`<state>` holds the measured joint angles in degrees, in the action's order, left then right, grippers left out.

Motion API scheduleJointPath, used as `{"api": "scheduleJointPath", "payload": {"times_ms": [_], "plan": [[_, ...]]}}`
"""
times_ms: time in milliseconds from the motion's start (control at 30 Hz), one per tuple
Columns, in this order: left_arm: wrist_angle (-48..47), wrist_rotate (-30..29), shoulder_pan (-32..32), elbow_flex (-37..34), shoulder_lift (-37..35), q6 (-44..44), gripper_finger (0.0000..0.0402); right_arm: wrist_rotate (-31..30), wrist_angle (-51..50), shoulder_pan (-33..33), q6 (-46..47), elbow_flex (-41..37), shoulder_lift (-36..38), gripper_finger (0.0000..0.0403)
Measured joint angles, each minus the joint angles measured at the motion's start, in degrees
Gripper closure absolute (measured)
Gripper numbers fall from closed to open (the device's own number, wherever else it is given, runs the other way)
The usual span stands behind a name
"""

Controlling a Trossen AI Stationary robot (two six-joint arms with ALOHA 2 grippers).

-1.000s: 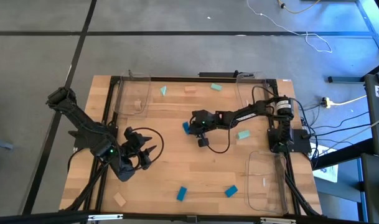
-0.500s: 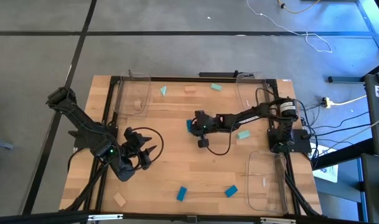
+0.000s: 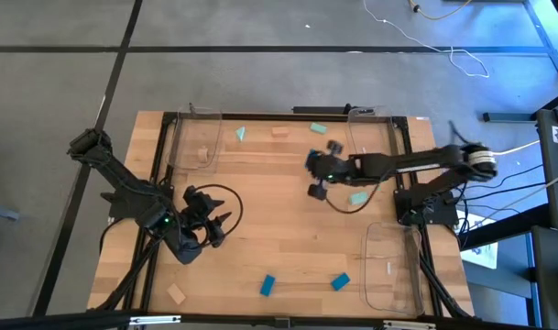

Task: Sort & place blocks by color
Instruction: Put the top center blue block into the top right transparent bin

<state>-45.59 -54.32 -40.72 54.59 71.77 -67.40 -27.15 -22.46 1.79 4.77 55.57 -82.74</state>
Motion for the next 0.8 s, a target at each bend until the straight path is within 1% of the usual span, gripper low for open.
{"api": "scheduleJointPath", "payload": {"times_ms": [133, 267, 333, 400, 533, 667, 800], "plan": [[0.0, 1.1, 1.4, 0.0, 0.0, 0.6, 0.0213, -6.9, -13.7, 0.4, 9.8, 0.0, 7.4, 0.0363], [0.0, 1.9, 2.8, 0.0, 0.0, 2.0, 0.0213, -14.9, -28.1, 1.2, 20.5, 0.0, 12.9, 0.0363], [0.0, 2.6, 3.5, 0.0, 0.0, 2.5, 0.0213, -16.9, -34.7, 1.8, 26.8, 0.0, 14.9, 0.0363], [0.0, 3.5, 4.1, 0.0, 0.0, 3.2, 0.0213, -17.0, -40.2, 3.0, 32.2, -0.2, 16.4, 0.0363], [0.0, 4.3, 4.8, 0.0, 0.0, 3.5, 0.0213, -16.5, -44.9, 5.4, 38.7, -3.5, 18.1, 0.0363], [0.0, 4.3, 4.9, 0.0, 0.0, 3.5, 0.0213, -14.1, -44.4, 8.5, 40.3, -8.1, 18.5, 0.0363], [0.0, 4.3, 4.9, 0.0, 0.0, 3.5, 0.0213, -10.6, -40.9, 11.8, 40.1, -12.2, 18.4, 0.0363]]}}
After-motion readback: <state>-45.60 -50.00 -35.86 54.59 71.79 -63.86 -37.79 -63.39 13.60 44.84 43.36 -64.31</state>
